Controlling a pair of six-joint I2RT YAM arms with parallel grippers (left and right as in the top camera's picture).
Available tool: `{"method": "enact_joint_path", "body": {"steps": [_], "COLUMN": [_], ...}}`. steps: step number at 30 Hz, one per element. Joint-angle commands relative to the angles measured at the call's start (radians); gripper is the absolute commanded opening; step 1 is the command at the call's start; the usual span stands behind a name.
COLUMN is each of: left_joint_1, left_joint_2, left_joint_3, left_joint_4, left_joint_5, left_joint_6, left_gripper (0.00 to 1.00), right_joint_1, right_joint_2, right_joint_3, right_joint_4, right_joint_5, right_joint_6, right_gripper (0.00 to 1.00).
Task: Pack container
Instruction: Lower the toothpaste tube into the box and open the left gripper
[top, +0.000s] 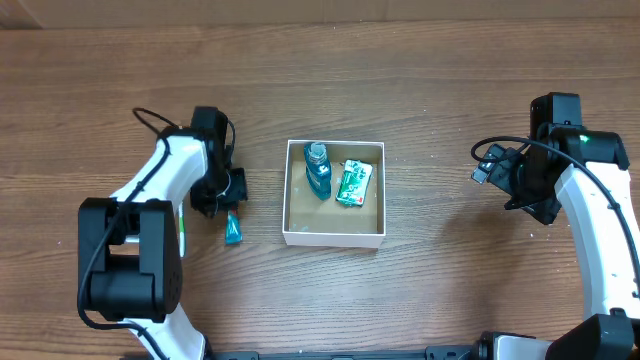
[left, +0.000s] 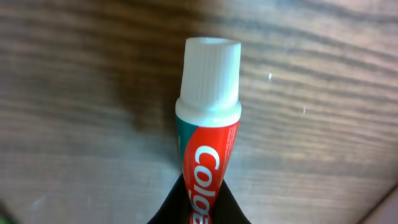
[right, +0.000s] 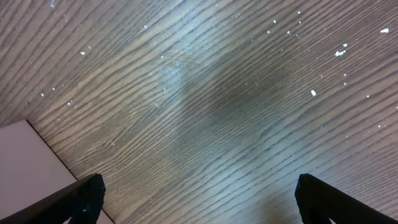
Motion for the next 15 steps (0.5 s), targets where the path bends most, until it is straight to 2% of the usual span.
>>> {"method": "enact_joint_path", "body": {"steps": [1, 4, 6, 9, 13, 15], "left_joint_1": [-0.013, -0.077, -0.168, -0.359, -0.554, -0.603], "left_joint_2": [-0.040, -0.154, -0.244, -0.356, -0.363, -0.340], "left_joint_3": [0.185, 0.311, 0.369, 0.383, 0.375, 0.356], "left_joint_4": [-0.084, -0.132, -0.134, -0.122, -0.146, -0.142], "left_joint_5": [0.008, 0.008, 0.007, -0.001, -0.001, 0.000], "left_joint_6": [0.002, 0.044, 0.132, 0.355, 0.649, 0.718], "left_gripper": [0.04, 0.05, 0.05, 0.04, 0.04, 0.04], "right_joint_1": [-0.003, -0.003, -0.003, -0.003, -0.003, -0.003], "right_joint_2": [-0.019, -0.019, -0.019, -0.019, -0.019, -0.019], "right_joint_3": [-0.003, -0.003, -0.003, -0.003, -0.003, -0.003], "right_joint_4": [0.006, 0.008, 0.011, 0.015, 0.015, 0.015], "right_joint_5": [-0.006, -0.006, -0.006, -0.006, -0.006, -0.005], "right_joint_6": [-0.003, -0.003, -0.003, -0.003, -0.003, -0.003], "right_gripper": [1.00, 1.00, 1.00, 1.00, 1.00, 1.00]}}
